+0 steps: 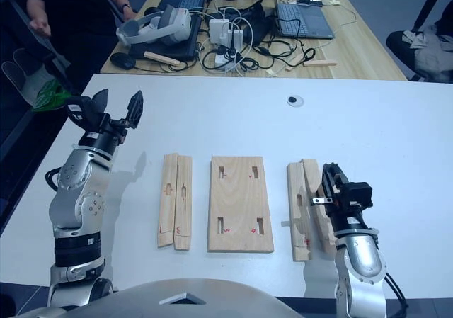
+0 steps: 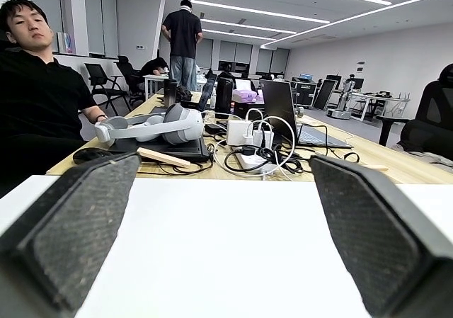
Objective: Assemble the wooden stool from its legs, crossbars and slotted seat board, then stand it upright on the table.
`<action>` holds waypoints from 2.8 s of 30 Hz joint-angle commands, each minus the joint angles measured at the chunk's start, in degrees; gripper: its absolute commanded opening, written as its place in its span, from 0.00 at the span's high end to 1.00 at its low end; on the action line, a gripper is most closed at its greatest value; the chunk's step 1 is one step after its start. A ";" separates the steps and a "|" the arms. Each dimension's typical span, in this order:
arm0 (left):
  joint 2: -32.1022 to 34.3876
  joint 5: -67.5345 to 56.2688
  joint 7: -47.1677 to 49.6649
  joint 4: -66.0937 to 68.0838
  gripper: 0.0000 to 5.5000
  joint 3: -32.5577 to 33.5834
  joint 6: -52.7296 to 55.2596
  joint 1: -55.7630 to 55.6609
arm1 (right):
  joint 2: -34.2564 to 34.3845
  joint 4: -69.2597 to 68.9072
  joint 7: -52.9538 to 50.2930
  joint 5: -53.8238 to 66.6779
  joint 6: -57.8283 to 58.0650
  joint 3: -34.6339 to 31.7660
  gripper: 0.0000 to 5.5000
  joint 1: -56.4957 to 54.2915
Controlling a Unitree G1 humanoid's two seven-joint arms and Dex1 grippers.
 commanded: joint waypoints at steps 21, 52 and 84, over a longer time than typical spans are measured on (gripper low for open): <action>-1.64 1.96 0.18 0.16 0.20 -4.11 -0.26 -0.32 | -5.53 8.59 -2.02 9.67 9.55 -5.70 0.63 -27.51; -6.19 3.97 1.98 3.42 0.20 -5.57 -5.55 0.87 | -7.00 0.55 -0.36 8.85 29.02 8.08 0.56 -40.53; -7.46 4.36 2.69 5.36 0.20 -5.50 -7.71 0.72 | -8.11 15.44 -17.09 -6.73 46.77 1.87 0.56 -39.93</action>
